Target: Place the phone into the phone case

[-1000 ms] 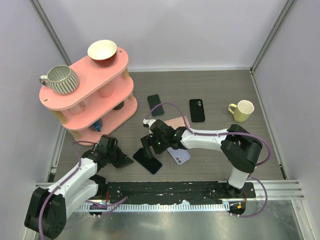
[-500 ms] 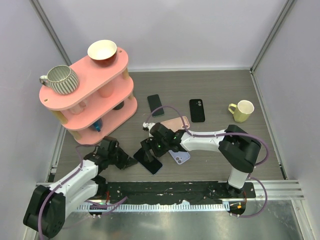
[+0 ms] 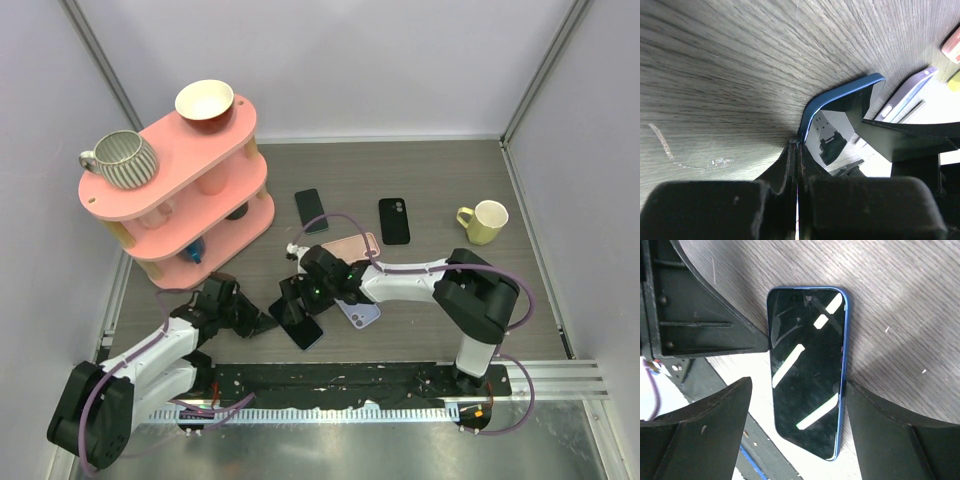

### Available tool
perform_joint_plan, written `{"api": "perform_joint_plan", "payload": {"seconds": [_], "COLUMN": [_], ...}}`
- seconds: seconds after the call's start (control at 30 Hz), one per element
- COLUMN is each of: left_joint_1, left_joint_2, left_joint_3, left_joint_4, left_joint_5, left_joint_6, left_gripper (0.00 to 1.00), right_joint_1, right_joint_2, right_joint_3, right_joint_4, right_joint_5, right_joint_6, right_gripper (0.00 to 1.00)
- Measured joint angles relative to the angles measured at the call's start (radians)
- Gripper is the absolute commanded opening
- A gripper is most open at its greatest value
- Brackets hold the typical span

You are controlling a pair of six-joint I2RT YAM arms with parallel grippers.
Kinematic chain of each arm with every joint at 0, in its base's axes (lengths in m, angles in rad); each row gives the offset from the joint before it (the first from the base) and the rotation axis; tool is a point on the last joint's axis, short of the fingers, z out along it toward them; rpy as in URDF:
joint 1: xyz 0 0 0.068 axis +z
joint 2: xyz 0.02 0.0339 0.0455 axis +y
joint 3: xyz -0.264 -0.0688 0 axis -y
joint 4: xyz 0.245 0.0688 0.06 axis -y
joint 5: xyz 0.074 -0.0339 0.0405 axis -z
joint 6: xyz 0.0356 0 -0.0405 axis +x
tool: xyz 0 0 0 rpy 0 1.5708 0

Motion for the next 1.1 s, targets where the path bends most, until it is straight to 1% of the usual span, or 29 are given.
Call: {"api": "perform_joint_plan", "payload": {"seconds": [0.13, 0.2, 0.3, 0.53, 0.67, 0.77, 0.8, 0.87, 0.9, 0.93, 0.97, 1.03, 1.07, 1.1], "left_joint_1": [0.0, -0.001, -0.005, -0.008, -0.009, -0.011, -0.011, -0.011, -0.011, -0.011, -0.011, -0.011, -0.011, -0.011], "left_joint_2": [0.005, 0.011, 0.017, 0.027, 0.04, 0.042, 0.042, 0.042, 0.041, 0.041, 0.041, 0.041, 0.041, 0.041], "left_joint_3": [-0.001, -0.002, -0.003, -0.005, -0.005, -0.005, -0.006, -0.007, -0.008, -0.009, -0.009, -0.009, -0.009, -0.008], "left_joint_4": [0.008, 0.017, 0.029, 0.047, 0.062, 0.067, 0.069, 0.071, 0.072, 0.074, 0.075, 0.075, 0.075, 0.073], "left_joint_5": [0.004, 0.006, 0.007, 0.008, 0.013, 0.013, 0.013, 0.013, 0.013, 0.013, 0.013, 0.013, 0.013, 0.012], "left_joint_6": [0.0, -0.001, -0.003, -0.007, -0.012, -0.014, -0.014, -0.014, -0.014, -0.014, -0.014, -0.013, -0.012, -0.008], "left_gripper": [0.0, 0.0, 0.0, 0.0, 0.0, 0.0, 0.0, 0.0, 0.0, 0.0, 0.0, 0.0, 0.0, 0.0], "right_joint_1": [-0.047, -0.084, -0.116, -0.116, -0.111, -0.111, -0.111, -0.11, -0.11, -0.11, -0.11, -0.11, -0.11, -0.11], "right_joint_2": [0.0, 0.0, 0.0, 0.003, 0.003, 0.003, 0.003, 0.001, -0.002, -0.008, -0.015, -0.032, -0.041, -0.055], "right_joint_3": [-0.037, -0.084, -0.132, -0.151, -0.154, -0.154, -0.154, -0.154, -0.155, -0.157, -0.161, -0.168, -0.169, -0.169], "right_joint_4": [0.079, 0.181, 0.283, 0.397, 0.414, 0.38, 0.361, 0.321, 0.303, 0.288, 0.275, 0.261, 0.26, 0.259], "right_joint_5": [-0.063, -0.11, -0.158, -0.237, -0.257, -0.233, -0.221, -0.198, -0.187, -0.176, -0.167, -0.157, -0.159, -0.156], "right_joint_6": [0.084, 0.144, 0.209, 0.258, 0.261, 0.24, 0.233, 0.212, 0.206, 0.198, 0.19, 0.187, 0.187, 0.185], "right_gripper": [0.77, 0.77, 0.76, 0.73, 0.69, 0.58, 0.48, 0.38, 0.3, 0.26, 0.19, 0.12, 0.05, 0.02]}}
